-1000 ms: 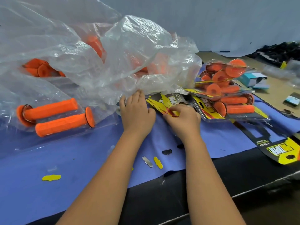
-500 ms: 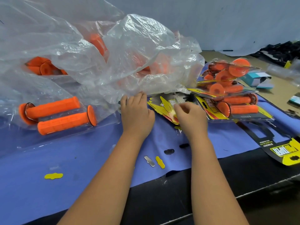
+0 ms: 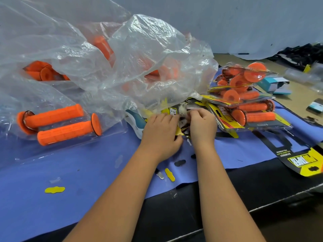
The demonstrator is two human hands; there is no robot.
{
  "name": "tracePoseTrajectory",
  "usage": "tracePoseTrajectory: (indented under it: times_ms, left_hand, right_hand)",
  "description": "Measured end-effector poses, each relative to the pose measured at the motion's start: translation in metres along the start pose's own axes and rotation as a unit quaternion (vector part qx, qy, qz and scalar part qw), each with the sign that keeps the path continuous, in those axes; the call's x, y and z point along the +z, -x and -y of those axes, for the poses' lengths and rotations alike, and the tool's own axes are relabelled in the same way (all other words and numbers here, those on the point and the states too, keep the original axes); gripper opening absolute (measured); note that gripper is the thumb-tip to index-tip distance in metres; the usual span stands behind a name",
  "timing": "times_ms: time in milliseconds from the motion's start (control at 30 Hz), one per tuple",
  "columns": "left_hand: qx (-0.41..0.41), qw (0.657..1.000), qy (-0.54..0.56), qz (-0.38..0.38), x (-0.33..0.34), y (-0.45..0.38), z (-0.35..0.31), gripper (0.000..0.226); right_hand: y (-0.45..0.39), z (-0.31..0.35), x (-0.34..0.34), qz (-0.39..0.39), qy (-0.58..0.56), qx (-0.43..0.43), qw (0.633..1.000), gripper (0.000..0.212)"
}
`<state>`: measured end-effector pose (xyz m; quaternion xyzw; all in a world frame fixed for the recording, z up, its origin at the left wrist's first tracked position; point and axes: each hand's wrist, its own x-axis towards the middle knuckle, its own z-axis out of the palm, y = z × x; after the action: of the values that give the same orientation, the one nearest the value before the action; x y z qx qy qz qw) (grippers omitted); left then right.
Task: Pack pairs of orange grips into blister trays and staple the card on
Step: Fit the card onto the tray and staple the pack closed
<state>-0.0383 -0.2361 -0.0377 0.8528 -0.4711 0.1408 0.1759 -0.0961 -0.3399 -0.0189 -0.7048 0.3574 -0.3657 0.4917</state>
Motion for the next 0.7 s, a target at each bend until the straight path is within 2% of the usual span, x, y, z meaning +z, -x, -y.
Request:
tracePoseTrajectory:
  times_ms: [100,200,300,367,467,533,633,700]
  left_hand:
    - [0.006,0.999,-0.047,0.016,0.004,0.000,0.001,0.043]
    - [0.013,0.999,-0.033,0.007,0.002,0.000,0.000,0.038]
    - [0.031,0.999,0.019,-0.013,0.000,0.001,0.002,0.034]
    - [0.044,0.997,0.052,-0.032,-0.002,0.001,0.002,0.032]
    - [0.052,0.991,0.097,-0.074,-0.005,0.002,0.002,0.028]
    - [0.032,0.980,0.143,-0.132,-0.007,0.002,0.002,0.023]
    - [-0.023,0.946,0.198,-0.255,-0.011,0.002,0.004,0.010]
    - [-0.059,0.920,0.248,-0.297,-0.014,0.003,0.005,0.005]
  right_hand:
    - [-0.002,-0.004,-0.005,-0.082,0.068,0.046,0.993,0.029]
    - [-0.003,-0.005,-0.008,-0.082,0.074,0.094,0.989,0.028]
    - [-0.005,-0.002,-0.008,-0.108,0.080,0.072,0.988,0.022]
    - [-0.005,-0.002,-0.008,-0.144,0.067,0.038,0.987,0.011]
    - [-0.005,-0.001,-0.009,-0.181,0.071,-0.020,0.981,0.019]
    - [-0.003,-0.001,-0.009,-0.193,0.099,-0.074,0.973,0.021]
    - [0.004,0.001,-0.007,-0.201,0.139,-0.208,0.947,0.026]
    - [0.010,0.004,-0.004,-0.176,0.135,-0.299,0.928,0.025]
